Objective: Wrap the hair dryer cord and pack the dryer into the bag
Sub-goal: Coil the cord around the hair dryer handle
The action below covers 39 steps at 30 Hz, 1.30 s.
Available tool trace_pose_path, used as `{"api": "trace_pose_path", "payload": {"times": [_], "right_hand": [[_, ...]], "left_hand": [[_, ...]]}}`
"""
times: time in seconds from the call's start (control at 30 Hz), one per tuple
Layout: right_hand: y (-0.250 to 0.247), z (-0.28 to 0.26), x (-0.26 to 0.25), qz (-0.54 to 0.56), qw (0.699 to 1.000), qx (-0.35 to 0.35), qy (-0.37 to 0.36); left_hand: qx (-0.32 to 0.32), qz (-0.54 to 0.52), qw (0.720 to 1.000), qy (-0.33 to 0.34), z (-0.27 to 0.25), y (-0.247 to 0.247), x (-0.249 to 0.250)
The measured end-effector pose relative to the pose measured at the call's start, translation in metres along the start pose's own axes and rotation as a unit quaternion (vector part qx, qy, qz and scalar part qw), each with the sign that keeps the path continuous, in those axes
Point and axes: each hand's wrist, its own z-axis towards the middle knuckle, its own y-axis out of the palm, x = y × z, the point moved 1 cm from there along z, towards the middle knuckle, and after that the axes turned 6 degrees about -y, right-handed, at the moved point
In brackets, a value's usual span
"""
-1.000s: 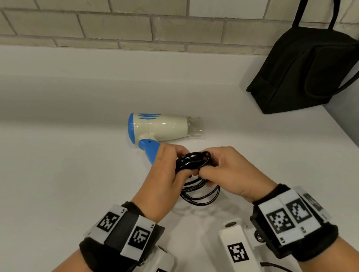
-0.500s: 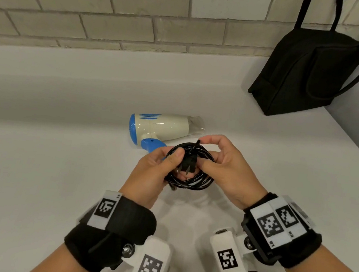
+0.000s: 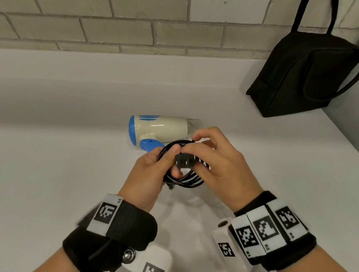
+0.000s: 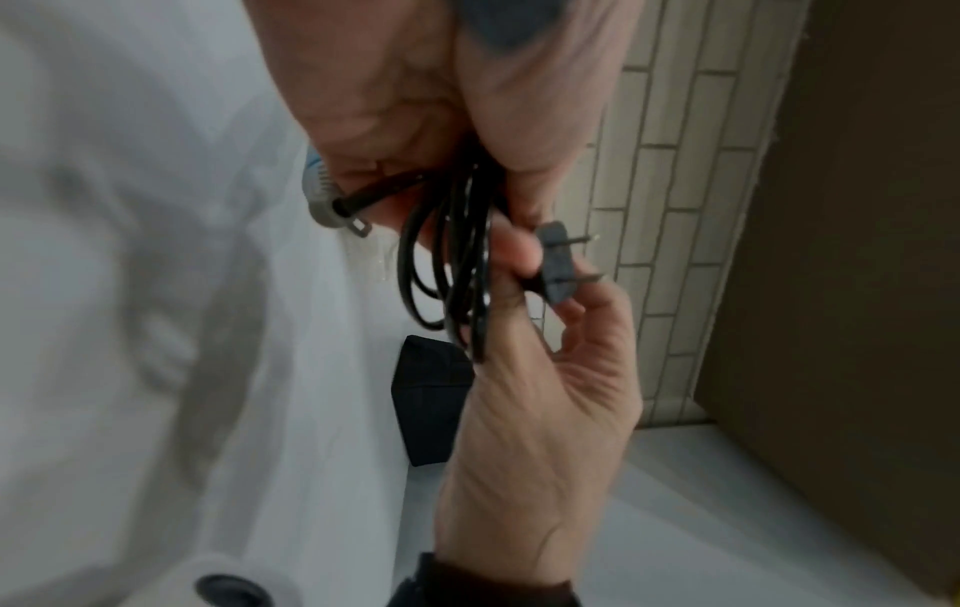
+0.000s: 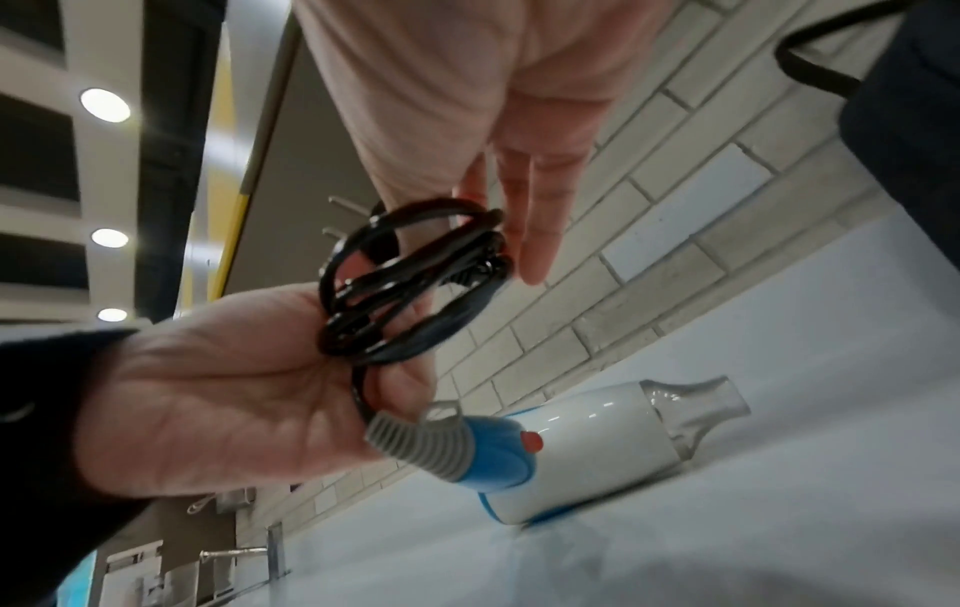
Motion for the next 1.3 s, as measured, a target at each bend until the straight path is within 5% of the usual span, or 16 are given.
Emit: {"api": "trace_pose_path", "payload": {"times": [0.17, 0.3, 0.53, 0.6, 0.73, 0.83, 1.0, 1.1, 1.3], "right_hand": [[0.001, 0.003, -0.007, 0.146, 0.983, 0.102, 0.05], [0.006, 0.0, -0.015, 0.401, 0.852, 0.207, 0.264], [0.006, 0.003, -0.002, 0.533, 0.708, 0.292, 0.361], [0.0, 0.009, 0.002, 0.518, 0.73, 0.275, 0.352], [-0.009, 0.019, -0.001, 0.37, 0.875, 0.179, 0.256], [-0.009, 0.021, 0.0, 0.342, 0.896, 0.163, 0.232], [-0.002, 0.021, -0.004, 0.318, 0.917, 0.138, 0.199], [0.002, 0.019, -0.006, 0.373, 0.88, 0.171, 0.239], [0.015, 0.009, 0.003, 0.542, 0.698, 0.234, 0.405]], "left_hand": [[0.061, -0.038, 0.996, 0.056, 0.002, 0.004, -0.001], [0.055, -0.034, 0.996, 0.068, 0.002, 0.001, 0.001], [-0.027, 0.053, 0.996, 0.062, -0.005, 0.001, -0.003], [-0.024, 0.099, 0.992, 0.073, -0.009, 0.005, -0.005], [-0.032, 0.072, 0.995, 0.058, -0.012, 0.007, 0.011], [-0.042, 0.005, 0.999, 0.003, -0.011, 0.005, 0.029], [-0.03, 0.152, 0.988, -0.001, -0.013, 0.011, 0.02], [-0.027, 0.13, 0.991, -0.024, -0.01, 0.012, 0.015], [-0.043, 0.115, 0.991, -0.044, -0.008, 0.014, 0.009]]}}
